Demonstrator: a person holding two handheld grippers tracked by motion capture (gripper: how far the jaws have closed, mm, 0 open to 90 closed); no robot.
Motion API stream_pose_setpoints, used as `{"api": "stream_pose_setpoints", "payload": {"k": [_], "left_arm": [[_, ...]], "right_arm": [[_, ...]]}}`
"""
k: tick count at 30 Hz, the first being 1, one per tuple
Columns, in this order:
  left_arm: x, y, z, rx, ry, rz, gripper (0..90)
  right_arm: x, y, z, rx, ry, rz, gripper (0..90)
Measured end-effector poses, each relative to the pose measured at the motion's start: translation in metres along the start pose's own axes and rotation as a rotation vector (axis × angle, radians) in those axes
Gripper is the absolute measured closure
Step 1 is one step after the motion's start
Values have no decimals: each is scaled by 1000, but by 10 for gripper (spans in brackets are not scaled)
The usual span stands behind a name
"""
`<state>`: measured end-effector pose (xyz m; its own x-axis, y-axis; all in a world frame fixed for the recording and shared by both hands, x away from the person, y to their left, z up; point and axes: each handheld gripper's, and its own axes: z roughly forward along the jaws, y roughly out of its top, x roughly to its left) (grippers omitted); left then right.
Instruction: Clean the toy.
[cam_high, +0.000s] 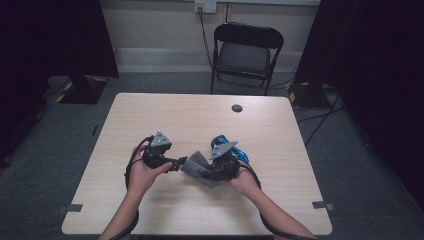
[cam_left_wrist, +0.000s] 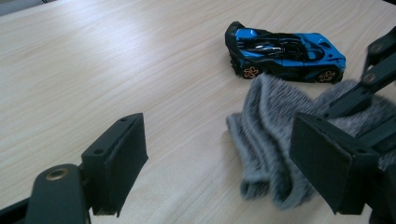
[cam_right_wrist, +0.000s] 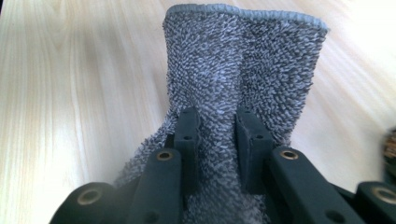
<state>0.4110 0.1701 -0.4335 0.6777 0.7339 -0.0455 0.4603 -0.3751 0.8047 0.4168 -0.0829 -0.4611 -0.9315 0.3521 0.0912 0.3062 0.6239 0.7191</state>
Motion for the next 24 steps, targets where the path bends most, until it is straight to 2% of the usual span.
{"api": "stream_pose_setpoints", "payload": {"k": [7, 9, 14, 16, 19, 22, 24], "left_arm": [[2, -6, -3, -5, -2, -3, 197], [4, -7, -4, -10, -1, -10, 198], [7, -11, -5, -6, 6, -23, 209], [8, -13, -3, 5, 0, -16, 229], [9, -17, 0, 17, -6, -28, 267], [11, -21, 3, 38, -13, -22, 299], [11, -22, 5, 34, -23, -24, 326]], "right_arm": [[8, 11, 21, 6, 18, -18, 727], [10, 15, 27, 17, 6, -33, 727], [10, 24, 37, 3, 8, -32, 714], [10, 25, 41, -1, 4, -29, 660], [10, 23, 41, 0, -1, -26, 621], [10, 19, 36, -17, -15, -12, 479], [10, 16, 29, -30, -24, 0, 443]]}}
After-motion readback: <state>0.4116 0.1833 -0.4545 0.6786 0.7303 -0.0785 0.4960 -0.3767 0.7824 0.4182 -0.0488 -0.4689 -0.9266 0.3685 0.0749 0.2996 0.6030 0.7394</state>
